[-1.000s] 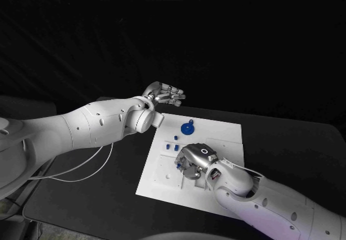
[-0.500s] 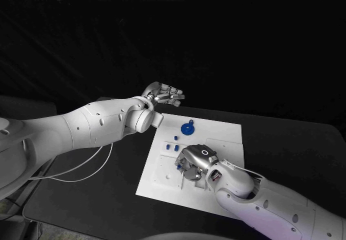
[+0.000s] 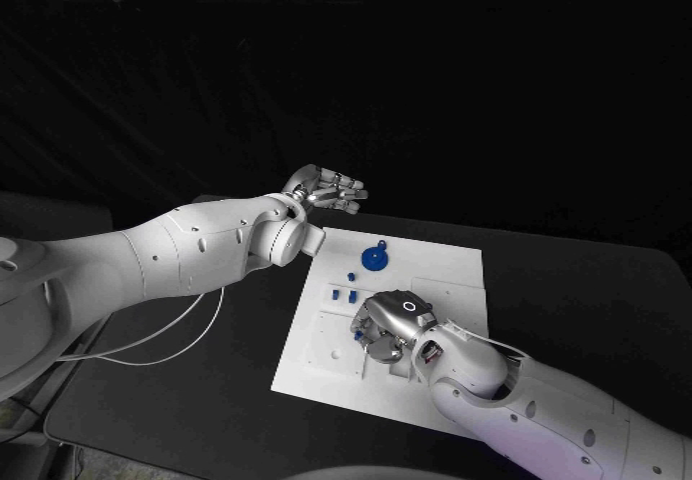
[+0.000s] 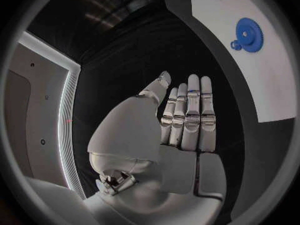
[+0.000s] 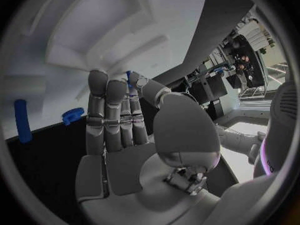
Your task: Assemble the parts on the task board
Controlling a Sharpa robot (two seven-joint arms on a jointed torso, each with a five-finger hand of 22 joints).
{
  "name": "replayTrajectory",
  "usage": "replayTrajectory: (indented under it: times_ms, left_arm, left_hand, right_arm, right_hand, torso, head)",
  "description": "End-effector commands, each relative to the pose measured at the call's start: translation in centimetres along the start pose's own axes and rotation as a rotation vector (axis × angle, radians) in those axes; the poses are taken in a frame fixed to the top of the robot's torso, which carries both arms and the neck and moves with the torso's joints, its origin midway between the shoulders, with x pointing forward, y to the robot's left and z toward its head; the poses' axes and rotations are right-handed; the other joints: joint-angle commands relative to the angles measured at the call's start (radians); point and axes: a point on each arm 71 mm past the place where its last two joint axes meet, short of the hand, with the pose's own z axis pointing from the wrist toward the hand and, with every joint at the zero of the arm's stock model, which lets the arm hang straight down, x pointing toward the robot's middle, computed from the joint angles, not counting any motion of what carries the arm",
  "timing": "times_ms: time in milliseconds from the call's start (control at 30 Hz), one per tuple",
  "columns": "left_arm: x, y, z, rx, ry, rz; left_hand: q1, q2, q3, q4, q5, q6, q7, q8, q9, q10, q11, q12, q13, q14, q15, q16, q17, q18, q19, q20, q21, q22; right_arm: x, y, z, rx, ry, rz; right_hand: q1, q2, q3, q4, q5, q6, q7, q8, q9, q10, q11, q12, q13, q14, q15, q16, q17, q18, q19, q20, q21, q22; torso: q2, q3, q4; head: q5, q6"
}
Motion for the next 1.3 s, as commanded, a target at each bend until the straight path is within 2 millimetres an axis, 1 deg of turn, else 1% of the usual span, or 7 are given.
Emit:
replayTrajectory:
  times_ms: [33, 867, 1033, 1100, 1167, 1267, 1300]
  left_arm:
    - [0.2, -0.1, 0.1, 0.004, 0.007, -0.006]
    - [0.3, -0.1, 0.1, -0.003, 0.015, -0.007]
    - [0.3, -0.1, 0.1, -0.005, 0.015, -0.008]
    - [0.3, -0.1, 0.1, -0.006, 0.017, -0.008]
    - [0.3, -0.1, 0.1, -0.007, 0.018, -0.008]
    - [0.3, -0.1, 0.1, -0.008, 0.018, -0.008]
    - [0.3, 0.0, 0.1, -0.009, 0.018, -0.008]
  left_hand:
    - [-0.001, 0.007, -0.001, 0.006, -0.001, -0.007, -0.003, -0.001, 0.000, -0.006, 0.001, -0.003, -0.001, 0.003, 0.000, -0.002, 0.002, -0.012, 0.004, 0.000, 0.003, -0.001]
    - [-0.001, 0.007, -0.001, 0.007, -0.001, -0.007, -0.002, -0.001, 0.000, -0.006, 0.002, -0.003, -0.001, 0.002, 0.000, -0.002, 0.001, -0.012, 0.003, 0.001, 0.003, -0.003]
    - [0.000, 0.006, -0.002, 0.009, -0.002, -0.007, -0.002, -0.001, 0.000, -0.006, 0.002, -0.003, -0.001, 0.001, 0.001, -0.002, 0.001, -0.012, 0.003, 0.001, 0.003, -0.007]
    - [0.000, 0.006, -0.002, 0.009, -0.002, -0.007, -0.002, -0.001, 0.000, -0.006, 0.002, -0.003, -0.001, 0.001, 0.001, -0.002, 0.001, -0.012, 0.003, 0.001, 0.003, -0.007]
    - [0.000, 0.006, -0.002, 0.009, -0.002, -0.007, -0.002, -0.001, 0.000, -0.006, 0.002, -0.003, -0.001, 0.001, 0.001, -0.002, 0.001, -0.012, 0.003, 0.001, 0.003, -0.007]
    - [0.000, 0.006, -0.002, 0.010, -0.002, -0.007, -0.002, -0.001, 0.000, -0.006, 0.002, -0.003, -0.001, 0.001, 0.001, -0.002, 0.001, -0.012, 0.003, 0.001, 0.003, -0.007]
    - [-0.001, 0.005, -0.003, 0.011, -0.003, -0.008, -0.002, -0.001, 0.000, -0.007, 0.002, -0.003, -0.001, 0.001, 0.001, -0.002, 0.001, -0.012, 0.003, 0.002, 0.003, -0.009]
  right_arm:
    - [0.1, 0.0, 0.0, -0.001, 0.008, -0.018]
    - [0.8, 1.1, 0.5, 0.002, 0.072, -0.057]
    - [1.1, 1.1, 0.5, 0.005, 0.081, -0.058]
    - [1.2, 1.0, 0.4, 0.004, 0.084, -0.053]
    - [1.2, 1.0, 0.4, 0.003, 0.086, -0.048]
    - [1.2, 1.0, 0.3, 0.003, 0.083, -0.039]
    - [1.2, 1.0, 0.3, 0.001, 0.081, -0.035]
  right_hand:
    - [-0.002, 0.009, 0.001, -0.004, -0.006, 0.005, 0.001, 0.005, 0.000, 0.005, 0.000, 0.003, 0.001, 0.005, 0.000, -0.006, 0.001, 0.013, 0.036, -0.006, 0.002, -0.001]
    - [-0.001, 0.012, -0.003, -0.008, -0.010, 0.003, 0.002, 0.004, -0.002, 0.001, 0.001, 0.003, 0.001, 0.002, 0.001, -0.009, 0.002, 0.013, 0.034, -0.005, -0.003, -0.003]
    - [-0.002, 0.013, -0.005, -0.008, -0.009, -0.001, 0.003, 0.005, -0.004, -0.003, 0.003, 0.003, 0.001, -0.001, 0.002, -0.011, 0.000, 0.014, 0.032, -0.004, -0.013, -0.005]
    - [-0.007, 0.012, -0.002, -0.004, 0.008, -0.034, 0.013, 0.003, -0.015, -0.038, 0.015, 0.001, -0.002, -0.006, 0.009, -0.013, -0.001, 0.014, 0.028, 0.000, -0.017, -0.005]
    - [-0.013, 0.001, -0.012, -0.001, 0.039, -0.056, 0.020, 0.002, -0.022, -0.067, 0.024, 0.000, -0.003, -0.010, 0.015, -0.014, -0.001, 0.017, 0.025, 0.004, -0.020, -0.006]
    - [-0.019, -0.017, -0.029, 0.002, 0.077, -0.092, 0.030, 0.003, -0.028, -0.136, 0.044, 0.000, -0.005, -0.014, 0.027, -0.014, -0.004, 0.026, 0.024, 0.014, -0.027, -0.009]
    - [-0.022, -0.036, -0.038, -0.001, 0.097, -0.116, 0.037, 0.002, -0.029, -0.172, 0.055, 0.000, -0.006, -0.017, 0.033, -0.014, -0.006, 0.033, 0.023, 0.020, -0.031, -0.011]
  torso:
    - [0.000, -0.0004, 0.0006]
    - [0.000, -0.0019, 0.0017]
    - [0.000, -0.0019, 0.0005]
    - [0.000, -0.0015, -0.0001]
    - [0.000, -0.0011, 0.0000]
    - [0.000, -0.0006, -0.0003]
    - [0.000, -0.0004, -0.0005]
  head:
    - [-0.001, 0.000]
    - [-0.002, -0.002]
    - [0.000, -0.003]
    - [0.000, -0.003]
    - [0.000, -0.003]
    - [0.000, -0.002]
    - [0.000, -0.002]
